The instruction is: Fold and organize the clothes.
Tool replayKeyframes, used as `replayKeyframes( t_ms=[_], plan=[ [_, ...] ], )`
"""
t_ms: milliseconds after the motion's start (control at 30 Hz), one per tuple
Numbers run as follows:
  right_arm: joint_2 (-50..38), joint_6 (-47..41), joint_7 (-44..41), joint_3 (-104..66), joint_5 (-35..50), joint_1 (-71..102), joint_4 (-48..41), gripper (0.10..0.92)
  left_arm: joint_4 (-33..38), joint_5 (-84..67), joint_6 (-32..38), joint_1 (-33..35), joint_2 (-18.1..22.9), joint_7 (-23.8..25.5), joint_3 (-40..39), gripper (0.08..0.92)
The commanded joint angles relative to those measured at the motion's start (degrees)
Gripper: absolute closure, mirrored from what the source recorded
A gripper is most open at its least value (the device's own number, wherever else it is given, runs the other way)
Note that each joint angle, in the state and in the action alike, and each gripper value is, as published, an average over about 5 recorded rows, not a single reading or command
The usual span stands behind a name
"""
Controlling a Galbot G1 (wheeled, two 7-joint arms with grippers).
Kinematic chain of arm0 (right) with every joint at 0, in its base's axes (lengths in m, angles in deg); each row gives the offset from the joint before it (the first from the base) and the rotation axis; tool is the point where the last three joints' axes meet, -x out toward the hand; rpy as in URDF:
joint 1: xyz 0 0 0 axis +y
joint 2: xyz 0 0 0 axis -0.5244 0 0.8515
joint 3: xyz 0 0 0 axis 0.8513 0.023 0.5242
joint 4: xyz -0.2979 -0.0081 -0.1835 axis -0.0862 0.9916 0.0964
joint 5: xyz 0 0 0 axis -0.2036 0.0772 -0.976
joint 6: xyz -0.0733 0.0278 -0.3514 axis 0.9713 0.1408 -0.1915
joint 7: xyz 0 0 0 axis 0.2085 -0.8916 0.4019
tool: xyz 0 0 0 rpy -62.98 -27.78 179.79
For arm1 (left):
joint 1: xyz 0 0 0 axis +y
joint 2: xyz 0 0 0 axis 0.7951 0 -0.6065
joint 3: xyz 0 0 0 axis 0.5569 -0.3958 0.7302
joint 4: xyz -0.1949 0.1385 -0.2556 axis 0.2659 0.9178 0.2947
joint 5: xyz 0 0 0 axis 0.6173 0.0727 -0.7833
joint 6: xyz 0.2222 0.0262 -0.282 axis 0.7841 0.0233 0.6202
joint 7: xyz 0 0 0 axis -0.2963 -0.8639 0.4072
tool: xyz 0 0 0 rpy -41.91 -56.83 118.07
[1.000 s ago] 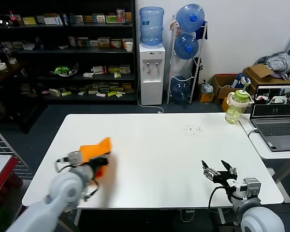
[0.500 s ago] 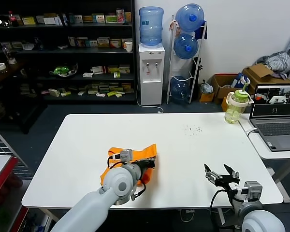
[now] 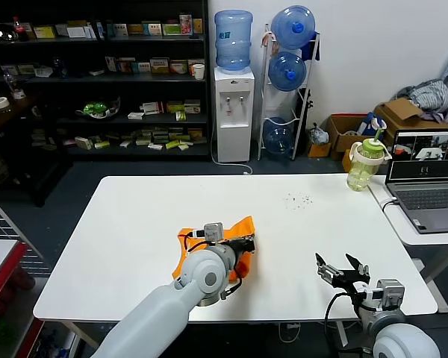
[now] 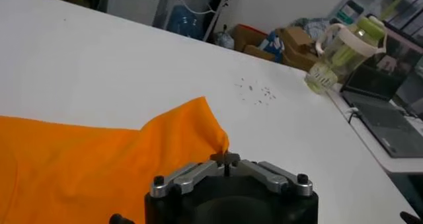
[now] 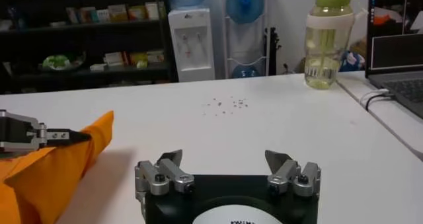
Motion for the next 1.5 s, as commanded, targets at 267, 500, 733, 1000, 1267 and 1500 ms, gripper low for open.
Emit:
replayKeyframes(
  t_ms=[267, 500, 733, 1000, 1267, 1500],
  plan=[
    [-1.44, 7.66, -7.05, -0.76, -1.13, -1.41, -3.43, 0.203, 12.14, -3.96, -0.54, 5.91, -6.35, 2.47, 8.71, 0.749],
    [-1.96, 19.41, -13.55, -3.40, -1.94, -1.98, -9.69, 0.203, 20.27, 8.80, 4.10, 29.81, -16.29, 25.57, 33.10, 0.550],
    [-0.44, 27.45, -19.50, -9.56, -3.13, 1.33, -11.68, 0.203, 17.18, 36.14, 26.69, 55.48, -13.55, 45.72, 52.82, 0.351],
    [4.88, 32.60, -20.62, -12.14, -8.86, 4.66, -10.85, 0.203, 13.90, 42.87, 40.24, 56.99, -4.42, 49.98, 57.22, 0.183],
    [8.66, 35.46, -21.56, -14.48, -10.29, 6.78, -9.64, 0.203, 13.70, 40.61, 41.01, 56.07, -3.01, 50.64, 57.52, 0.177],
    [9.87, 36.25, -22.07, -14.38, -12.57, 6.79, -9.97, 0.203, 13.38, 40.67, 40.95, 55.86, -2.27, 50.46, 56.88, 0.177]
  ],
)
